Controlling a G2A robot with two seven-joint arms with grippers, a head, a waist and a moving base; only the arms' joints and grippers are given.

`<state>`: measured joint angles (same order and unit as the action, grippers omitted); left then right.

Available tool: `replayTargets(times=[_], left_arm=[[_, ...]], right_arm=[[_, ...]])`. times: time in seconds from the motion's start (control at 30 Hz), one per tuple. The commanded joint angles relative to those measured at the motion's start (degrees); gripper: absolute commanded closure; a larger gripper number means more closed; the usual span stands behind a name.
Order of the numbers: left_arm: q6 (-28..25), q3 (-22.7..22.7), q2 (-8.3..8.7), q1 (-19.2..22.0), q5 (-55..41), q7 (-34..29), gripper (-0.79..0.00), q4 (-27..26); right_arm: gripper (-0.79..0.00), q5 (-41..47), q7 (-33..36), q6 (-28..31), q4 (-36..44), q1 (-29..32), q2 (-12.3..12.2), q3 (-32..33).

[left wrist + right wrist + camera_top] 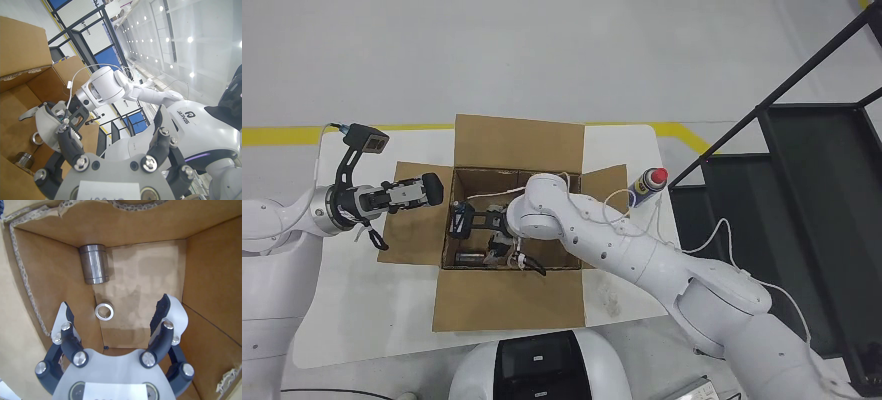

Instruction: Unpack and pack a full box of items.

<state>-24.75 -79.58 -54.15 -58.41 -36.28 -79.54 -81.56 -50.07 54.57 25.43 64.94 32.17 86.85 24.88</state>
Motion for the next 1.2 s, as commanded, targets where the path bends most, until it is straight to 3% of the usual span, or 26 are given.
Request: replayTargets(times=[0.0, 0.17, 0.7, 1.17], left_arm=[[0.00, 0.00, 0.00, 0.00, 0.00, 0.00, -0.785, 0.00], [0.00, 0.00, 0.00, 0.00, 0.00, 0.00, -0.785, 0.00], [0.00, 0.00, 0.00, 0.00, 0.00, 0.00, -0.785, 0.00], [0.00, 0.00, 0.00, 0.00, 0.00, 0.00, -0.785, 0.00]], right_arm=[[-0.785, -0.10, -0.67, -0.08, -2.15, -0.99, 1.46, -1.59], [-0.785, -0.73, -4.49, -1.06, -7.47, -2.54, 4.61, -3.99], [-0.785, -0.74, -4.83, -0.92, -7.39, -2.31, 4.62, -4.04], [-0.785, -4.38, -18.14, 6.87, -15.66, -0.03, 6.30, -4.67]])
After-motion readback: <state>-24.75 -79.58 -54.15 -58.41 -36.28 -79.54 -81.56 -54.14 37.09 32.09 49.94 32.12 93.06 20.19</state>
